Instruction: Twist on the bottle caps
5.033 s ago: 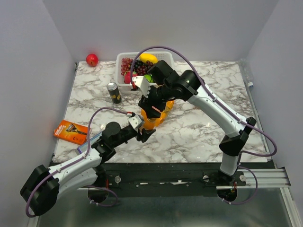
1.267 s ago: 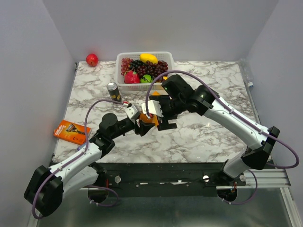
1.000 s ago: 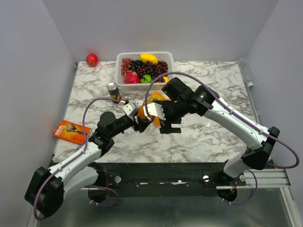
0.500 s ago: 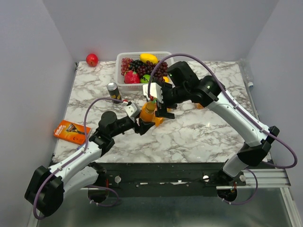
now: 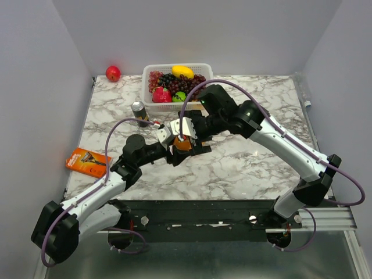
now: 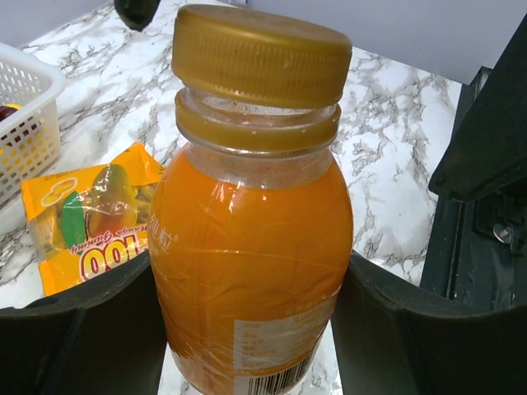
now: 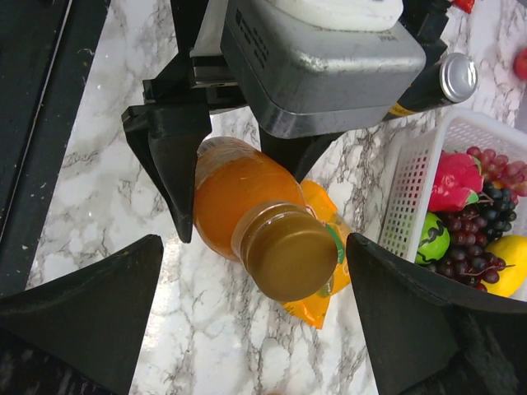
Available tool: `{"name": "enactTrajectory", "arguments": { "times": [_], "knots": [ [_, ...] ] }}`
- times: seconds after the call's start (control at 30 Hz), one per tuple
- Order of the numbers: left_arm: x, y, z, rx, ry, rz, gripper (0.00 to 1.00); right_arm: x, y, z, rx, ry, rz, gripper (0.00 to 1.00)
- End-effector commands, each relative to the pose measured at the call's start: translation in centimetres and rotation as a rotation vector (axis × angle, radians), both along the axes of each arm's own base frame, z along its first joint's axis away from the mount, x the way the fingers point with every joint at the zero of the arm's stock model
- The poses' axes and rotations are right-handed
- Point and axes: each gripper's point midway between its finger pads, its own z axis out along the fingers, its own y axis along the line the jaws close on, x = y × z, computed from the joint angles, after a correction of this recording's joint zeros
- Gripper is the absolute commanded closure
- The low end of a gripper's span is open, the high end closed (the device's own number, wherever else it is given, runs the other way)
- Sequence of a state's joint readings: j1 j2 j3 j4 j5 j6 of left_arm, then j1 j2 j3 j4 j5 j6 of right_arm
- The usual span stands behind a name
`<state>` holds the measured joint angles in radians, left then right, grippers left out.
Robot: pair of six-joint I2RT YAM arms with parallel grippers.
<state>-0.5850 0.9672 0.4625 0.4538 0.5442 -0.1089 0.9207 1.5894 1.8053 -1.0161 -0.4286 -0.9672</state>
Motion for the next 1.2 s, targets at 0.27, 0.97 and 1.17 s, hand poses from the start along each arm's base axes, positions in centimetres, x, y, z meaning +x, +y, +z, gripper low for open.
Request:
{"name": "enactTrajectory", "arguments": {
  "times": [0.27, 0.97, 1.17],
  "knots": [
    [0.2, -0.7, 1.8, -0.028, -0.03, -0.02, 1.0, 0.0, 0.5, 0.1, 0.01, -0.042, 0.018, 0.01],
    [3.0, 1.6, 3.3, -0.083, -0.047, 0.127, 1.0, -2.5, -3.7, -3.3, -0.171, 0.121, -0.065, 0.09],
    [3.1, 1.8, 2.8, -0.078, -0.037, 0.138, 1.0, -4.2, -5.3, -2.7, -0.17, 0.145, -0.05, 0.1]
  ]
}}
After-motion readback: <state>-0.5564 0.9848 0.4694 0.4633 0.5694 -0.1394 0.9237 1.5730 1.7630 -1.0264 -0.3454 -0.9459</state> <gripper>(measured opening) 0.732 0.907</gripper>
